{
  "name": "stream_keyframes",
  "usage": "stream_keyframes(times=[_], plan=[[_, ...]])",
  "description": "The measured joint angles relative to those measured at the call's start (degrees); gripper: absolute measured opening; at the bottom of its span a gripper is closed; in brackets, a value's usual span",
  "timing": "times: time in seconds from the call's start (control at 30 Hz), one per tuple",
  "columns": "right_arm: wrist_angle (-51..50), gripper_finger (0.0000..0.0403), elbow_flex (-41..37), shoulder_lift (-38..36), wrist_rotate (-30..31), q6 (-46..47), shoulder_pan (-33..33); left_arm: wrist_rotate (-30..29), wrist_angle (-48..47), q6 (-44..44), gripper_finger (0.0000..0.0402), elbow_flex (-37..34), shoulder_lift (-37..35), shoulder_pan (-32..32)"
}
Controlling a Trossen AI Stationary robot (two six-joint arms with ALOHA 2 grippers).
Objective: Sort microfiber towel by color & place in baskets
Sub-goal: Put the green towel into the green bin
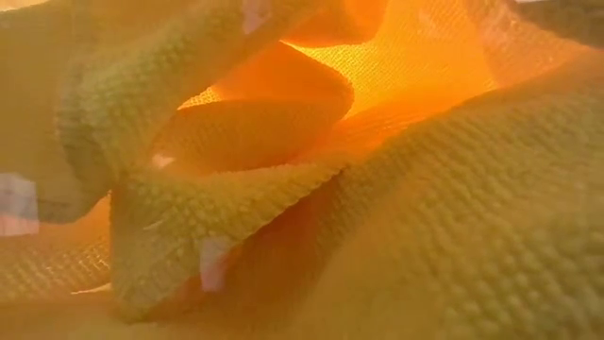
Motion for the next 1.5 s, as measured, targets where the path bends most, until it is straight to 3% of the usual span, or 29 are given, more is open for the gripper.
stream_keyframes(times=[0.17, 0.37, 0.9, 1.1, 1.5], plan=[[0.02, 0.0082, 0.0, 0.02, 0.0, 0.0, 0.0, 0.05, -0.07, -2.11, 0.0004, 0.0, 0.0, -0.07], [0.01, 0.0082, 0.0, 0.0, 0.02, -0.37, 0.0, 0.27, -5.37, -3.46, 0.0002, 2.48, 0.0, -0.46], [-2.46, 0.0082, -0.03, 0.0, 0.07, -5.55, 0.0, 0.1, -30.15, -0.25, 0.0, 22.39, 0.0, -3.23], [-4.32, 0.0082, -0.97, 0.0, 0.07, -5.57, 0.0, -7.26, -40.68, -0.08, 0.0, 30.23, 0.0, -3.85], [-5.2, 0.0082, -2.03, 0.0, 0.04, -6.85, 0.0, -14.45, -62.61, -0.75, 0.0, 47.29, 0.0, -4.52]])
